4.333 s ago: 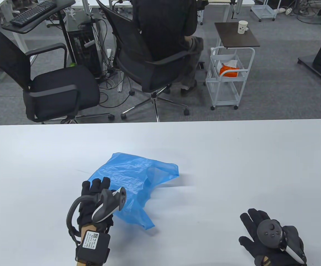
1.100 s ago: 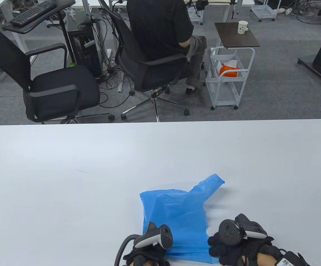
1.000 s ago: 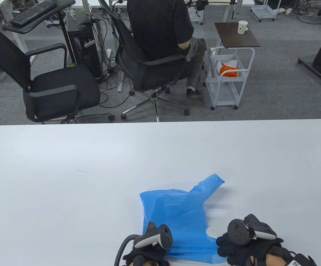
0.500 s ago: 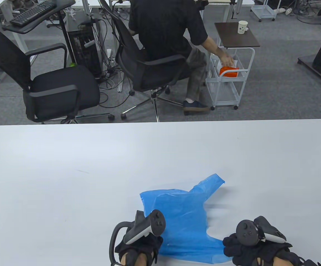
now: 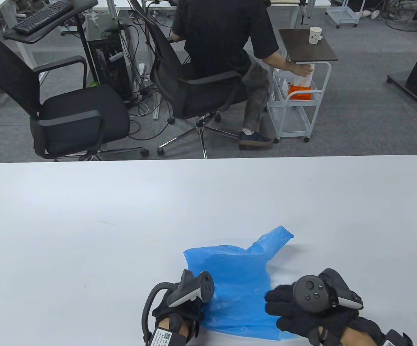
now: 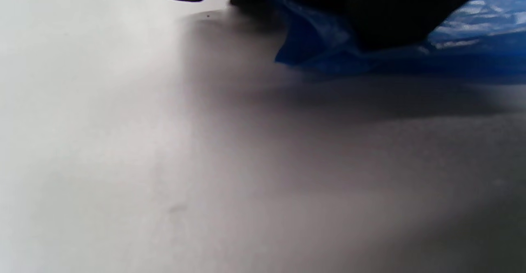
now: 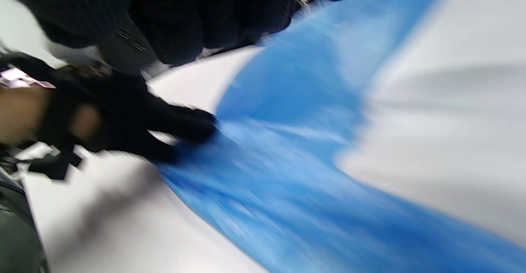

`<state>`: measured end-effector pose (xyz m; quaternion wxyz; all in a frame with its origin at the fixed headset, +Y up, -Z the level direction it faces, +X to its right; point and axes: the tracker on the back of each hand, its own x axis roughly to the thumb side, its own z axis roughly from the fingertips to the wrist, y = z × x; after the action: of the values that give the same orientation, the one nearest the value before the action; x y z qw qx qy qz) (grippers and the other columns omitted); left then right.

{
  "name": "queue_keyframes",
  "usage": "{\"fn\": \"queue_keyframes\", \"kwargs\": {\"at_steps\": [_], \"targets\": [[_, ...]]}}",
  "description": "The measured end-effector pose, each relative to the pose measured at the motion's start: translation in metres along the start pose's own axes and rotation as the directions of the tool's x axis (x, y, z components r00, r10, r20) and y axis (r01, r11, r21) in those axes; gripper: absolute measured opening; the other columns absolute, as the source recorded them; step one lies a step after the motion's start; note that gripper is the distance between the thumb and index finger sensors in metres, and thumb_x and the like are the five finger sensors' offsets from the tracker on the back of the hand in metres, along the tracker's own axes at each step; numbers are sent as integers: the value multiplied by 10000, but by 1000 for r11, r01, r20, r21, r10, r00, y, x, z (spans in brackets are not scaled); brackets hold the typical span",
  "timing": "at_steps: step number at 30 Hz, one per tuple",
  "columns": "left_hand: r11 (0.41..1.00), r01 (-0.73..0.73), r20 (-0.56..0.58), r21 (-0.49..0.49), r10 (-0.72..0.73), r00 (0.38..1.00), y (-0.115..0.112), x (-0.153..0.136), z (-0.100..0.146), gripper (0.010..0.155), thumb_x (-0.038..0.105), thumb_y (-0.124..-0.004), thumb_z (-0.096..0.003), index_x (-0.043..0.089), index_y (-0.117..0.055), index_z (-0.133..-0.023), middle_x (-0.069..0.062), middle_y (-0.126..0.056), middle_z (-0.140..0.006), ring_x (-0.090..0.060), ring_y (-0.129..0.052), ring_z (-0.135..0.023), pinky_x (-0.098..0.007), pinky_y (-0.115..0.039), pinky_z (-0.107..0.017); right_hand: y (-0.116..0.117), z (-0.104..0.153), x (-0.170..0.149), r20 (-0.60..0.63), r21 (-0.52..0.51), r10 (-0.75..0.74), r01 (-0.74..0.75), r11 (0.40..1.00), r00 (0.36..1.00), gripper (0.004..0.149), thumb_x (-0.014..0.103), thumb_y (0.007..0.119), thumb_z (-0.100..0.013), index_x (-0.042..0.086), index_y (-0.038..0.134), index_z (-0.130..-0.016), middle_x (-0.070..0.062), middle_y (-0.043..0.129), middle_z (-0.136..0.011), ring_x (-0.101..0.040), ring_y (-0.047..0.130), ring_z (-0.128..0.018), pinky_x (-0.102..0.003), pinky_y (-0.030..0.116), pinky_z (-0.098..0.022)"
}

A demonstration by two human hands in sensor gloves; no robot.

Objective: Squeeze plastic bag to expel air

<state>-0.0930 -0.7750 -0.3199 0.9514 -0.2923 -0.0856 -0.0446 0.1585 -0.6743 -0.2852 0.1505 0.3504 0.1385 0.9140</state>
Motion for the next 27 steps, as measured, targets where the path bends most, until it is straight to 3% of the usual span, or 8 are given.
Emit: {"fn": "queue_keyframes", "kwargs": {"at_steps": [3,5,7,9,12,14,16,27], "targets": [[999,-41,16,-15,41,999,-4,-4,-1,663,452,-767,-373,437,-446,-954,146,-333,-1077,-208,-359,-1058,-496,-484,-782,24,-47,24,-31,176,103,-96,980,994,602,544,701,-391,418,574,-966,156,417,-1149,-145,372,-1124,-499,340,-831],[996,-85,33,-27,86,996,-6,-8,-1,667,451,-768,-373,443,-439,-953,156,-316,-1075,-200,-329,-1054,-496,-478,-781,55,-80,24,-60,278,157,-135,951,986,625,534,693,-394,427,502,-979,160,322,-1151,-149,302,-1123,-494,305,-832],[994,-108,39,-34,109,993,-7,-10,-1,669,450,-768,-375,445,-435,-955,161,-302,-1074,-193,-308,-1049,-494,-453,-778,76,-99,19,-89,319,192,-154,935,977,655,539,680,-393,449,413,-985,168,225,-1145,-151,245,-1117,-490,275,-833],[992,-124,41,-38,126,991,-7,-12,-2,665,452,-767,-375,449,-439,-954,165,-302,-1073,-186,-304,-1045,-488,-444,-777,96,-113,10,-137,343,127,-73,936,982,678,538,675,-393,473,347,-983,179,152,-1137,-146,169,-1117,-491,231,-834],[988,-148,43,-40,149,988,-7,-13,-3,651,452,-765,-377,450,-458,-951,170,-313,-1072,-179,-306,-1042,-485,-437,-776,109,-115,2,-168,376,98,-28,926,981,662,537,677,-392,467,385,-982,188,184,-1136,-98,152,-1102,-467,217,-830],[986,-161,45,-42,162,986,-7,-14,-3,645,448,-764,-378,447,-467,-951,170,-320,-1072,-177,-308,-1041,-486,-435,-775,105,-109,-5,-144,343,161,-103,934,977,648,557,663,-389,509,370,-966,233,185,-1127,-54,164,-1103,-455,240,-833],[986,-162,43,-42,164,985,-6,-14,-4,638,447,-760,-381,450,-472,-950,171,-322,-1071,-175,-308,-1042,-486,-435,-775,100,-102,-15,-161,354,148,-83,932,976,629,558,666,-389,507,415,-963,239,235,-1130,-50,221,-1105,-468,279,-831],[983,-179,37,-47,181,983,-6,-14,-3,626,445,-745,-387,452,-471,-951,177,-316,-1072,-171,-296,-1044,-488,-420,-777,80,-34,-89,-336,302,93,14,953,937,597,552,675,-401,520,456,-955,273,276,-1124,-15,247,-1100,-471,291,-828]]}}
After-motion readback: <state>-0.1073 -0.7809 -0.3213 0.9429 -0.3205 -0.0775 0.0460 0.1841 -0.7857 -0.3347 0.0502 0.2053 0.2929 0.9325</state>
